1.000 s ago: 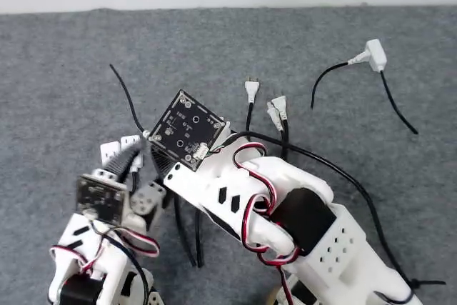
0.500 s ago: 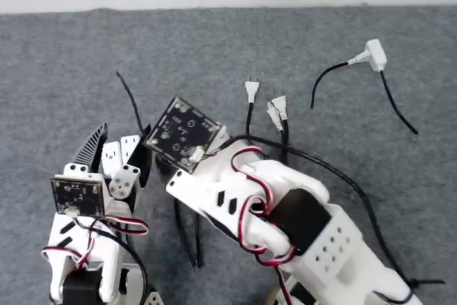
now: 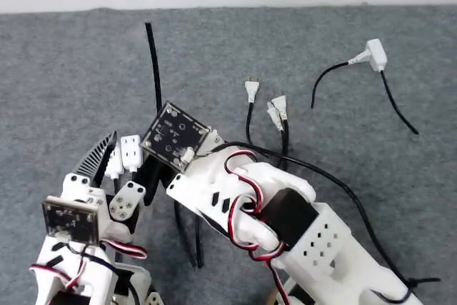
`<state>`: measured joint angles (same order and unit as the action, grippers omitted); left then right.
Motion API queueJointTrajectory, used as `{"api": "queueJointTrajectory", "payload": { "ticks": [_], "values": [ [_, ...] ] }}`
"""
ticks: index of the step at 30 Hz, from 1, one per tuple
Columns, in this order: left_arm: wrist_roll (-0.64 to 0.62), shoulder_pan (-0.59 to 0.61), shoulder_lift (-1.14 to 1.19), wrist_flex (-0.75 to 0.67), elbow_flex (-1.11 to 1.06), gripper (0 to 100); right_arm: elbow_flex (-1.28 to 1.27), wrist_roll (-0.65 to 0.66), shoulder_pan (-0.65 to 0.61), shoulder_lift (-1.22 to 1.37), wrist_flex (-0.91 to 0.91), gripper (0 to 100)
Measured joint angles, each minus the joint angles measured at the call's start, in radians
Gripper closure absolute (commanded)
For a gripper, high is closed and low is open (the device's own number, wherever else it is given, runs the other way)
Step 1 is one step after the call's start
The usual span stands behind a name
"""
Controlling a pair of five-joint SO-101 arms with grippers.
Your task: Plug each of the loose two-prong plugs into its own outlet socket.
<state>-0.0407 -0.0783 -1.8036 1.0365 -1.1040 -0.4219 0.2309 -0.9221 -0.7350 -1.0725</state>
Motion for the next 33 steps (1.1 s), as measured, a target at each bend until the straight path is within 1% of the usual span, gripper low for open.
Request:
{"api": "queueJointTrajectory", "payload": {
  "ticks": [7,11,16,19,22,26,33],
  "values": [
    [0.003,-0.006,0.0,0.002,-0.002,76,0.0,0.0,0.0,-0.002,0.0,99.1],
    [-0.002,0.002,-0.003,-0.002,-0.055,76,-0.003,0.002,0.0,0.0,0.0,99.1],
    [-0.005,0.118,-0.003,-0.017,-0.081,76,0.0,0.002,-0.003,-0.011,0.0,99.1],
    [-0.041,0.138,-0.003,-0.017,-0.091,76,0.023,0.002,0.025,-0.026,0.0,99.1],
    [-0.052,0.147,-0.003,-0.017,-0.1,76,0.057,0.002,0.058,-0.029,0.0,99.1],
    [-0.054,0.14,-0.003,-0.017,-0.1,76,0.103,0.002,0.078,-0.026,0.0,99.1],
    [-0.04,-0.018,-0.003,0.012,-0.12,76,0.181,0.002,0.077,0.072,0.0,99.1]
  ]
}}
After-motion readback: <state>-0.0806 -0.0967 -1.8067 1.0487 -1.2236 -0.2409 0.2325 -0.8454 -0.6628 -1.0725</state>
